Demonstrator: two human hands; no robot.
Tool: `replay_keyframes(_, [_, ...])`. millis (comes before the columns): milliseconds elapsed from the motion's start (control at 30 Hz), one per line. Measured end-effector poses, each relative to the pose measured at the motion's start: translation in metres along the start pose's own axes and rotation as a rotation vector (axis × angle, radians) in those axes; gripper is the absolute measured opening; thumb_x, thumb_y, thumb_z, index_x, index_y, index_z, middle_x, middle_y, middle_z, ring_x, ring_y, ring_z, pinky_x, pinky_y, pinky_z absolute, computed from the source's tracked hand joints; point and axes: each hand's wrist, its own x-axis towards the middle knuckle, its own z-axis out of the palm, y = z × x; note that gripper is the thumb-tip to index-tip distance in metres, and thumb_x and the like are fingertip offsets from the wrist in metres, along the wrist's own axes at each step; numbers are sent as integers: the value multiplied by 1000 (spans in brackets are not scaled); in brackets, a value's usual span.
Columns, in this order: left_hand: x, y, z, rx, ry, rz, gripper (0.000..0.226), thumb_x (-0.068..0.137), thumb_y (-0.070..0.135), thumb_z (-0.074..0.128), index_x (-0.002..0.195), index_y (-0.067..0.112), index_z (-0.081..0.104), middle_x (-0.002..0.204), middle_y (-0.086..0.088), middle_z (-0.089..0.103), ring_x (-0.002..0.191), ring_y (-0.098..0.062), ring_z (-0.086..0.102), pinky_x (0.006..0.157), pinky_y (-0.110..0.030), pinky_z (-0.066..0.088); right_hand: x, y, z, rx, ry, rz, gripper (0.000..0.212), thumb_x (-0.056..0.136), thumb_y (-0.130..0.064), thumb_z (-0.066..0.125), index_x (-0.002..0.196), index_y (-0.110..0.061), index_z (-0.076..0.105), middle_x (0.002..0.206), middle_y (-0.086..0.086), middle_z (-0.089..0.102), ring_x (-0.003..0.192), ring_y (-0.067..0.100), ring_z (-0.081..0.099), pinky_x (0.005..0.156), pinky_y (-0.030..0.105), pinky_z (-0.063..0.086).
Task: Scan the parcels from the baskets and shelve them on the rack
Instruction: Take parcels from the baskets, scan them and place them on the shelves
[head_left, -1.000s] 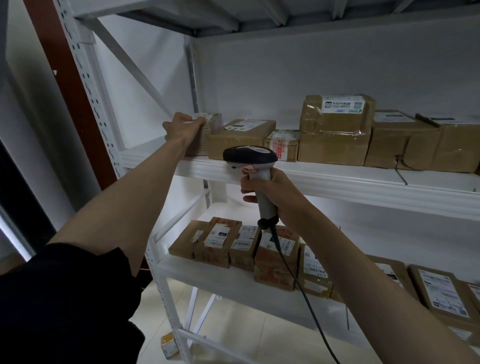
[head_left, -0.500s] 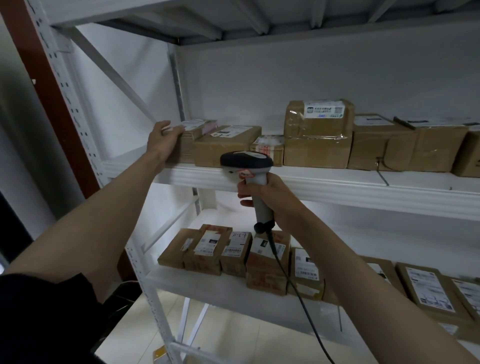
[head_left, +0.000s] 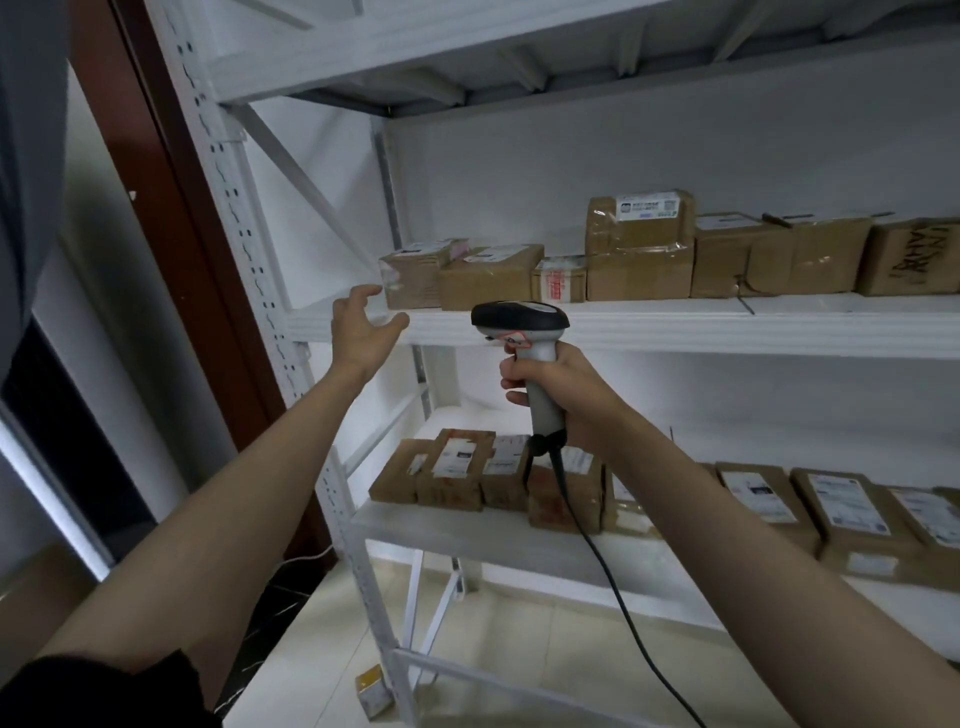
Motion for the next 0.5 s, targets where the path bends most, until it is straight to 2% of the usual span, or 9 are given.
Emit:
replay_keyframes(67, [-29, 3, -6, 7, -42, 24, 48, 91, 28, 72, 134, 20, 53, 137, -10, 44, 126, -25, 47, 109, -38, 42, -30, 1, 5, 15, 31, -4, 28, 91, -1, 67, 119, -1, 63, 95, 11, 67, 86, 20, 66, 77, 29, 60])
replay_keyframes(167, [-78, 8, -8, -1, -106, 81, 38, 92, 24, 71, 126, 16, 57, 130, -11, 49, 112, -18, 50, 96, -26, 42, -81, 8, 10, 38, 75, 4, 24, 90, 0, 67, 113, -5, 63, 94, 10, 64, 83, 19, 65, 73, 28, 58])
replay_keyframes(267, [-134, 13, 1, -29, -209, 115, 30, 91, 17, 70, 119, 11, 62, 122, -10, 57, 101, -14, 53, 93, -26, 47, -141, 20, 11, 72, 141, 45, 22, 89, 3, 65, 109, -6, 61, 87, 10, 63, 78, 20, 63, 64, 26, 55])
replay_keyframes(367, [-193, 17, 19, -80, -343, 104, 21, 90, 15, 69, 111, 13, 65, 112, -7, 63, 94, -16, 57, 83, -23, 51, -203, 34, 5, 116, 208, 83, 20, 89, 10, 60, 102, -4, 60, 75, 9, 60, 63, 18, 56, 53, 24, 50])
replay_keyframes(433, [-234, 21, 35, -93, -441, 116, 14, 90, 15, 68, 103, 17, 67, 104, -2, 67, 89, -14, 62, 81, -22, 53, -242, 42, -6, 101, 273, 97, 22, 88, 13, 59, 102, -5, 61, 84, 11, 59, 64, 17, 55, 56, 25, 50])
replay_keyframes(500, [-273, 31, 52, -84, -540, 159, 9, 91, 17, 68, 99, 20, 68, 93, 7, 67, 81, -7, 60, 71, -9, 49, -280, 48, -21, 60, 366, 126, 25, 89, 10, 61, 107, -6, 60, 92, 11, 58, 71, 18, 58, 64, 27, 52])
